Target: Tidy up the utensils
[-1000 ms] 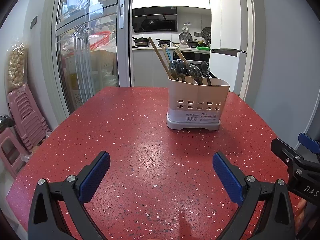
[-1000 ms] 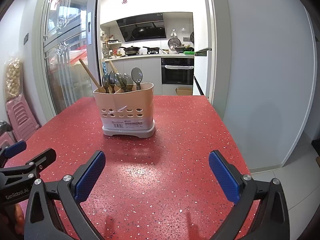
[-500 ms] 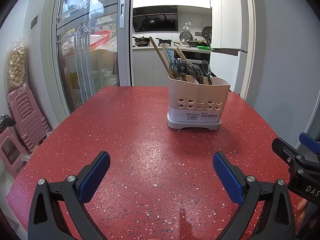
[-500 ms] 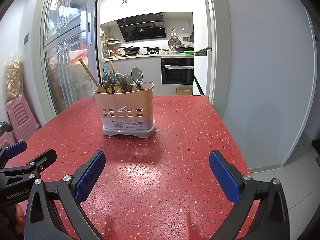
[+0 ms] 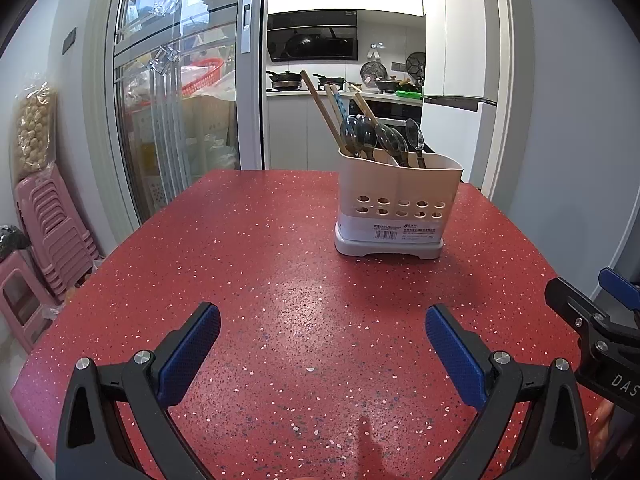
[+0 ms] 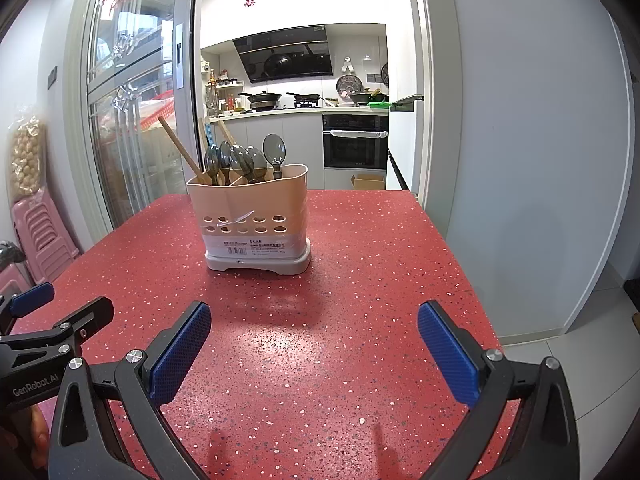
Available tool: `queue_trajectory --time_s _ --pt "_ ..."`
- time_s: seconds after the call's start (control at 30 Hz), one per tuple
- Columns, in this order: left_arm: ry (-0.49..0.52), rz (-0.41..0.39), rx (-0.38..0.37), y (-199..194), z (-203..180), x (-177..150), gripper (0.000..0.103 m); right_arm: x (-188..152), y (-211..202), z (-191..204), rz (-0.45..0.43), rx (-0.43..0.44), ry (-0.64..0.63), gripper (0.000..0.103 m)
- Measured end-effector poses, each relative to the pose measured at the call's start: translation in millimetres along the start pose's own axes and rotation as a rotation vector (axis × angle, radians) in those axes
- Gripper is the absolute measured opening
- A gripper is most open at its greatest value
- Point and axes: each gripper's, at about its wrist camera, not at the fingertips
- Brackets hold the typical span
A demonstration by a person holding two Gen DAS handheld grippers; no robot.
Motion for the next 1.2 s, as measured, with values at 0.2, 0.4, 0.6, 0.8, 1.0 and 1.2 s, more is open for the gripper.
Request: queue_trajectory --time_s 0.2,0.4,0.6,0.8,1.0,1.2 --pt "0.004 -0.002 -0.002 -1.2 -1.0 -0.2 0.103 -0.4 0.6 0.0 0.001 -0.001 0.0 0.103" --pt "0.003 -0.001 -0.004 -1.5 -1.8 0.0 0.103 -0.4 0.5 0.5 0.002 0.002 0.0 0.103" --pt "0.003 -0.001 -0.005 -2.0 -1.9 0.7 0.103 -1.2 0.1 1.8 -0.001 0.003 -0.002 0.103" --pt "0.006 -0.001 -0.005 -2.0 -3.1 0.8 0.103 -1.1 0.1 1.8 0.0 0.004 -0.001 0.103" --pt "0.008 -0.001 -0.004 -1.8 -3.9 1.2 0.103 -1.0 -0.5 2.1 0.0 0.005 -0.002 0.103" --pt "0.002 -0.002 -0.003 -1.9 -4.1 1.2 0.103 -1.2 -0.8 2.5 0.0 0.005 -0.001 0.103"
Point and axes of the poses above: each gripper's, at about its wrist camera, not at the fingertips, and y roughly the way its jaws point, z to its left, x to its top, and after that the axes turned 3 degrees about -z, right-handed
